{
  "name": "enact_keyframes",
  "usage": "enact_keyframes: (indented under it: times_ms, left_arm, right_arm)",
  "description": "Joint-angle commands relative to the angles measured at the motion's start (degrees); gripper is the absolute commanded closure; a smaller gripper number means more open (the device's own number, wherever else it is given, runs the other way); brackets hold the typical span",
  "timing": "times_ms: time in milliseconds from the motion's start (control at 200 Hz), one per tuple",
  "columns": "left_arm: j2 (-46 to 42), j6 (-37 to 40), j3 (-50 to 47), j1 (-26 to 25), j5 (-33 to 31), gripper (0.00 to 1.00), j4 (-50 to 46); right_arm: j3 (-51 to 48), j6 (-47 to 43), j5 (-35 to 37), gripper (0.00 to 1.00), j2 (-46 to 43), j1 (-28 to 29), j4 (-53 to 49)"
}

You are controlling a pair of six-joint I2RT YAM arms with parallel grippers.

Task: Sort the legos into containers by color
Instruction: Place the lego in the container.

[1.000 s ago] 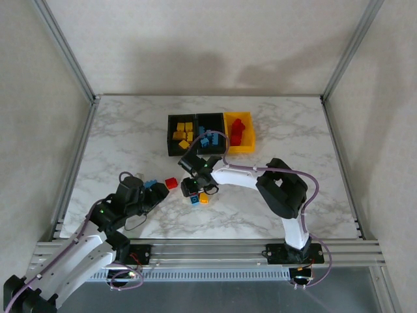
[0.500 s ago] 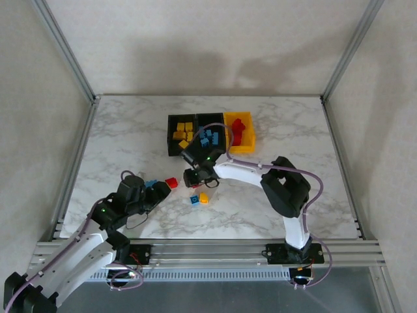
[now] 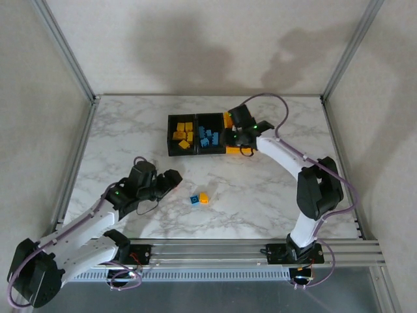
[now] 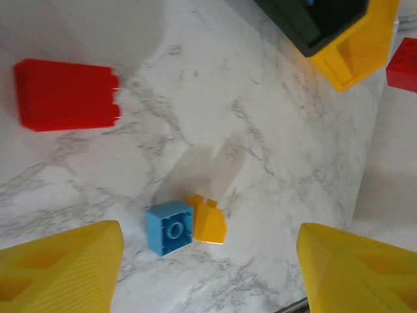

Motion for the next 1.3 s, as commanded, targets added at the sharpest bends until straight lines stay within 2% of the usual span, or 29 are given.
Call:
enact_keyframes:
  times_ms: [0, 170, 426, 666, 911, 1161, 1297]
  left_arm:
    - [2.7, 1.3, 2.9, -1.6, 0.0, 0.29, 3.8]
    - [5.1, 1.3, 4.7, -3.3, -1.0, 0.30, 4.5]
    - [5.5, 1.2, 4.9, -3.9, -1.8, 0.30, 4.1]
    - [5.1, 1.3, 4.8, -4.0, -2.4, 0.30, 3.5]
    - [4.3, 2.4, 5.3, -4.0, -4.1, 0.29, 1.0]
    - [2.9, 4.8, 6.4, -3.8, -6.6, 0.29, -6.2]
    - [0.1, 5.2, 5.7, -3.7, -8.1, 0.29, -11.2]
  right_arm:
    - [4.2, -2.0, 0.6, 0.53, 2.4, -3.2, -0.9]
    - [10.0, -2.7, -0.2, 0.52, 9.3, -7.2, -1.2]
    - [17.8, -3.2, -0.4, 0.50, 17.6, -7.9, -2.5]
    - [21.3, -3.0, 0.4, 0.38, 20.2, -7.9, -3.8]
    - [17.3, -3.3, -0.5, 0.37, 12.2, -6.7, -1.9]
    - [6.3, -3.4, -3.0, 0.36, 0.0, -3.4, -0.3]
    - [-1.5, -3.0, -4.1, 0.33, -6.7, 0.5, 0.4]
